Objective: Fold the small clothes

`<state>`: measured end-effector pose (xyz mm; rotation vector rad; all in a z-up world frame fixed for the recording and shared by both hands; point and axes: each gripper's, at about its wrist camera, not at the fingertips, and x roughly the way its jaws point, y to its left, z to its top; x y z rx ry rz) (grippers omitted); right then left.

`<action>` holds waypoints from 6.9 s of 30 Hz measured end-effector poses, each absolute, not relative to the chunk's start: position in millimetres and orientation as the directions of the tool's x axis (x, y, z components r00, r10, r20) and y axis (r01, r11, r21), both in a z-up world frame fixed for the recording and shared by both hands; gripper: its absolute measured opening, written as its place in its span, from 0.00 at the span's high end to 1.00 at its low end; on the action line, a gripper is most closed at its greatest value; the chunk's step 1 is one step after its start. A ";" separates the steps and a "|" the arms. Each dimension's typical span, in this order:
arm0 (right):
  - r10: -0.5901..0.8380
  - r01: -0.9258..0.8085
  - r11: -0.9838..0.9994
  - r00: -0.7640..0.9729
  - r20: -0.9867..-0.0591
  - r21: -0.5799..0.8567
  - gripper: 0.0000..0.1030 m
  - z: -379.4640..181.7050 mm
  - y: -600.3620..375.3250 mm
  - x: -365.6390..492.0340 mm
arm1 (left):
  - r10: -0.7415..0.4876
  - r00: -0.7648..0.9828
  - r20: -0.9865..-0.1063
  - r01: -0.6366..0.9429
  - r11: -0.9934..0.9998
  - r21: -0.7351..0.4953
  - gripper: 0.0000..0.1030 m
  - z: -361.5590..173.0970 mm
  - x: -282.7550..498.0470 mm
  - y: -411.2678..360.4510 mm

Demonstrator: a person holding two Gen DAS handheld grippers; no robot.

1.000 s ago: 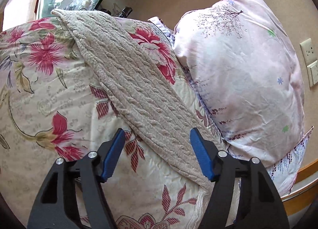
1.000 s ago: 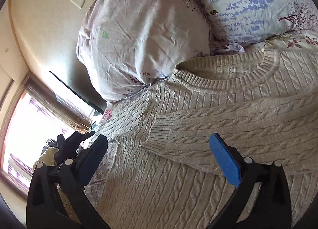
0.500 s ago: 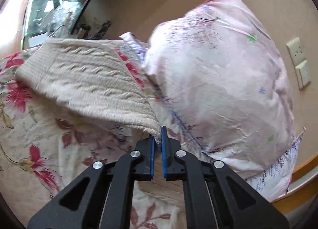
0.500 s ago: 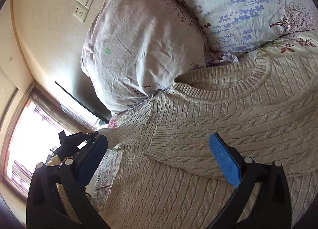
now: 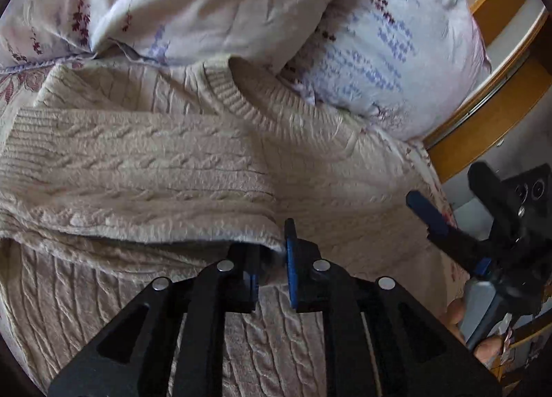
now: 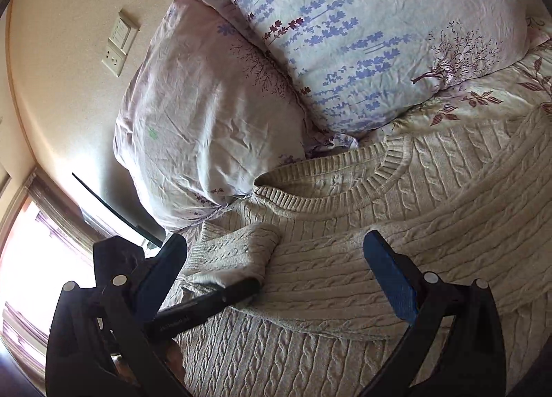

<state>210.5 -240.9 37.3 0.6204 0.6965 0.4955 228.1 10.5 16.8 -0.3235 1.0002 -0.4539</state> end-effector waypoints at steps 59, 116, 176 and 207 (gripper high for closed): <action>0.432 0.151 0.732 0.652 -0.624 0.664 0.57 -1.5 -335.5 188.4 | -0.238 0.600 -0.764 0.084 0.968 -0.236 0.18 19.2 117.2 134.0; 0.657 -0.187 0.653 0.623 -0.425 0.734 0.92 -6.2 -363.8 -12.7 | -0.486 0.647 -0.588 0.211 0.854 -0.475 0.95 43.2 -11.6 138.8; 0.208 0.138 0.898 0.704 -0.679 0.419 0.51 1.8 -375.0 242.6 | -0.204 0.655 -0.727 0.049 0.972 -0.229 0.51 35.8 256.0 129.2; -0.040 0.050 0.999 0.770 -0.637 -0.002 0.01 59.9 -267.3 203.7 | -0.047 0.678 -0.733 -0.009 0.997 -0.072 0.13 38.8 234.4 134.7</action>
